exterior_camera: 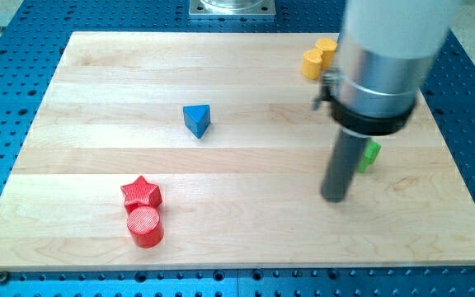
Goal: Separate the green blocks
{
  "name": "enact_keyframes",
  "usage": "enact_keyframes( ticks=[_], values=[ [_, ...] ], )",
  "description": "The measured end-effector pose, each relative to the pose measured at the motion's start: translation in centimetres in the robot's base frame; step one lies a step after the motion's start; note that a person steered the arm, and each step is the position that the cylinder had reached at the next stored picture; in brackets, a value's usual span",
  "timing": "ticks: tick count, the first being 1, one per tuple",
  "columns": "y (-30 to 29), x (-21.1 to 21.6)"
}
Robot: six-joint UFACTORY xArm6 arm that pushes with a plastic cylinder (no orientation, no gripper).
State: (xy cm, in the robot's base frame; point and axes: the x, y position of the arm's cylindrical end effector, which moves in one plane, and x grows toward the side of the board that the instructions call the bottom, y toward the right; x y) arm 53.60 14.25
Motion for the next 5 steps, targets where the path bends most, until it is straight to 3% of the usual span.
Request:
enact_keyframes(
  ticks=[2,3,5],
  values=[
    [0.7,-7.2],
    [0.7,-7.6],
    [2.9,-4.2]
  ],
)
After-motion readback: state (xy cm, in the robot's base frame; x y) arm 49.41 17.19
